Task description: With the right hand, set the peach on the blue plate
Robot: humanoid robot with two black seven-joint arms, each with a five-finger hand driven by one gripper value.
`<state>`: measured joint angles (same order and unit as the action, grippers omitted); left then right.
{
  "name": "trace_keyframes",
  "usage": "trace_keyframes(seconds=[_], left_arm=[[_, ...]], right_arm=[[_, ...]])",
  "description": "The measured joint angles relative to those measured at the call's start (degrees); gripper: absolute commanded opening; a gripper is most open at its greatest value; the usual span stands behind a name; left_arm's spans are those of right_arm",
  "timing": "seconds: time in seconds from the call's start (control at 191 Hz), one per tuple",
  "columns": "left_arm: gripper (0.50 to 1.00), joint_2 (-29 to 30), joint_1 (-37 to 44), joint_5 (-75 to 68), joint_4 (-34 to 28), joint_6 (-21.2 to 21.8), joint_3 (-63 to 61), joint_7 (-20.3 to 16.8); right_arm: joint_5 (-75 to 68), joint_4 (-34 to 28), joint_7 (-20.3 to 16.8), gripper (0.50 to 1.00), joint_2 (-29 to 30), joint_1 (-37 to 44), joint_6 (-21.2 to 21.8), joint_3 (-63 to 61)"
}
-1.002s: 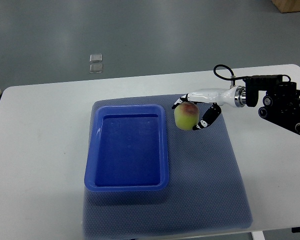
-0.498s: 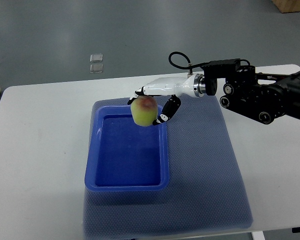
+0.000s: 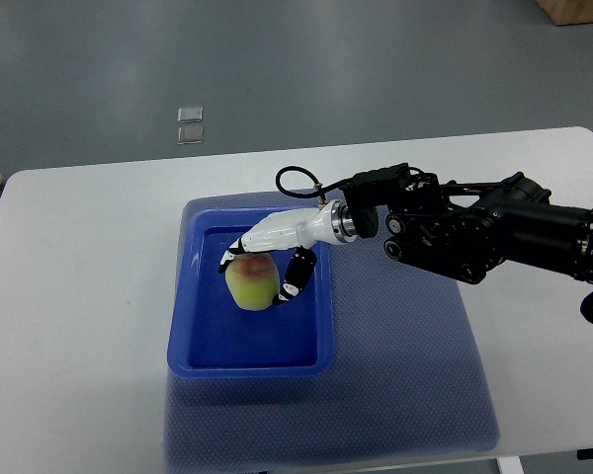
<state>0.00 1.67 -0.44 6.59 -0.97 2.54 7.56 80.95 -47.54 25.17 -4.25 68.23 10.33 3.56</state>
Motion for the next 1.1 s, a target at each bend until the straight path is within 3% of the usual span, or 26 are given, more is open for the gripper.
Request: trace_keyframes(seconds=[0.063,0.11,0.163,0.252,0.771,1.102], left_arm=[[1.0,0.0,0.0,0.0,0.0,0.0,0.0,0.0],[1.0,0.0,0.0,0.0,0.0,0.0,0.0,0.0],[1.0,0.0,0.0,0.0,0.0,0.0,0.0,0.0],[1.0,0.0,0.0,0.0,0.0,0.0,0.0,0.0],[1.0,0.0,0.0,0.0,0.0,0.0,0.0,0.0],[1.0,0.0,0.0,0.0,0.0,0.0,0.0,0.0]], right_arm=[[0.0,0.0,0.0,0.785,0.0,-0.1,-0.2,0.1],[0.0,0.0,0.0,0.86,0.0,-0.2,-0.5,0.1],[0.0,0.0,0.0,0.899,0.0,-0.2,-0.6,0.1],[0.0,0.0,-0.1,0.923,0.0,-0.2,-0.6,0.1],[-3.2,0.0,-0.1,0.926,-1.0,-0.4,-0.2,-0.9],[-32.7,2.9,-0.2,0.926,-4.5,-0.3,7.0,-1.2]])
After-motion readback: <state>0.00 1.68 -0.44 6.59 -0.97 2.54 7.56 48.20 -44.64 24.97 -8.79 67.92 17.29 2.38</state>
